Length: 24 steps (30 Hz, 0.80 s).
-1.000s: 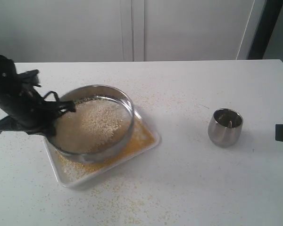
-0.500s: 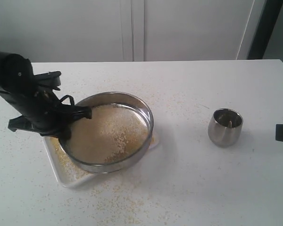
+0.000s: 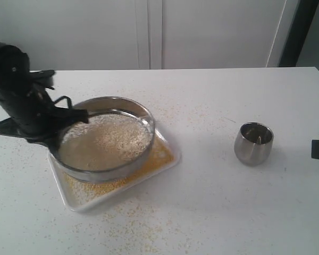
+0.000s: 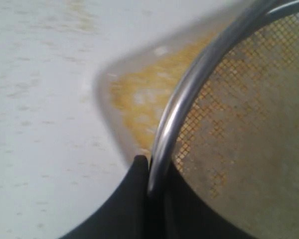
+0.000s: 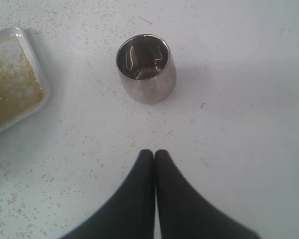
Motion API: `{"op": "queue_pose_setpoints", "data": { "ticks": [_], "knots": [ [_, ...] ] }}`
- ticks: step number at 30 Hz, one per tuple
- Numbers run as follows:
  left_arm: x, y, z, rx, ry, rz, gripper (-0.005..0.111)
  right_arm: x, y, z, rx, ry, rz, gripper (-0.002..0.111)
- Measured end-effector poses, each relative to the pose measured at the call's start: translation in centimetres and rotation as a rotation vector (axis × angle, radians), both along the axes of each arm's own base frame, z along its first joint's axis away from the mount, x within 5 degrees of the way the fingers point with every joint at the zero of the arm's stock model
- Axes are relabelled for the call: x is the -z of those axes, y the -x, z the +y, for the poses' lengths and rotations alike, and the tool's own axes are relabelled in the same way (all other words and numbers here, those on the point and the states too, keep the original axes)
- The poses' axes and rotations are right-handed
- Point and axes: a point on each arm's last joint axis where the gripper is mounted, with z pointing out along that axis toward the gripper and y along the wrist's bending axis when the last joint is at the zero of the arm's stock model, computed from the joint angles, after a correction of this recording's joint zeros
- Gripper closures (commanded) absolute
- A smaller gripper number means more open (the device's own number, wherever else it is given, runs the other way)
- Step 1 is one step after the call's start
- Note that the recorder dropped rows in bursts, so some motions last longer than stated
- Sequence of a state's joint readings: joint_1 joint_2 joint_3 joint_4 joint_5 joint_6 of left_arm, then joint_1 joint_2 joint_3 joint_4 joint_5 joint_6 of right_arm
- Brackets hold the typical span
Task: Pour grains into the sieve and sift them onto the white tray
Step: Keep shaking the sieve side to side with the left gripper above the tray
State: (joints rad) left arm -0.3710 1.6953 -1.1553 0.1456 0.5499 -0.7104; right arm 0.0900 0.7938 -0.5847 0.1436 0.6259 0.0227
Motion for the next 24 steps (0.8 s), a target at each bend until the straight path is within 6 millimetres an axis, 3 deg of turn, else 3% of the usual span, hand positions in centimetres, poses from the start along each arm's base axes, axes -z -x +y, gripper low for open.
{"op": "queue_pose_setpoints", "data": {
  "ticks": [3,7,9,12,14,18,22,24],
  "knots": [
    [0.0,-0.4,1.6,-0.104,0.025,0.019,0.107,0.0,0.0,0.0,0.000,0.000,0.000,0.108],
    [-0.1,0.2,-2.1,0.133,0.040,-0.057,0.107,0.0,0.0,0.0,0.000,0.000,0.000,0.108],
    [-0.4,0.3,-2.6,0.123,0.033,-0.053,0.107,0.0,0.0,0.0,0.000,0.000,0.000,0.108],
    [-0.5,-0.4,0.1,-0.078,0.026,-0.005,0.107,0.0,0.0,0.0,0.000,0.000,0.000,0.108],
    [-0.3,-0.5,1.0,-0.092,0.021,0.017,0.107,0.0,0.0,0.0,0.000,0.000,0.000,0.108],
    [-0.1,0.1,-1.0,0.086,0.001,-0.011,0.107,0.0,0.0,0.0,0.000,0.000,0.000,0.108],
    [-0.1,-0.1,0.5,-0.116,0.017,0.048,0.107,0.0,0.0,0.0,0.000,0.000,0.000,0.108],
    [-0.2,-0.1,1.0,-0.109,0.006,0.055,0.107,0.0,0.0,0.0,0.000,0.000,0.000,0.108]
  ]
}}
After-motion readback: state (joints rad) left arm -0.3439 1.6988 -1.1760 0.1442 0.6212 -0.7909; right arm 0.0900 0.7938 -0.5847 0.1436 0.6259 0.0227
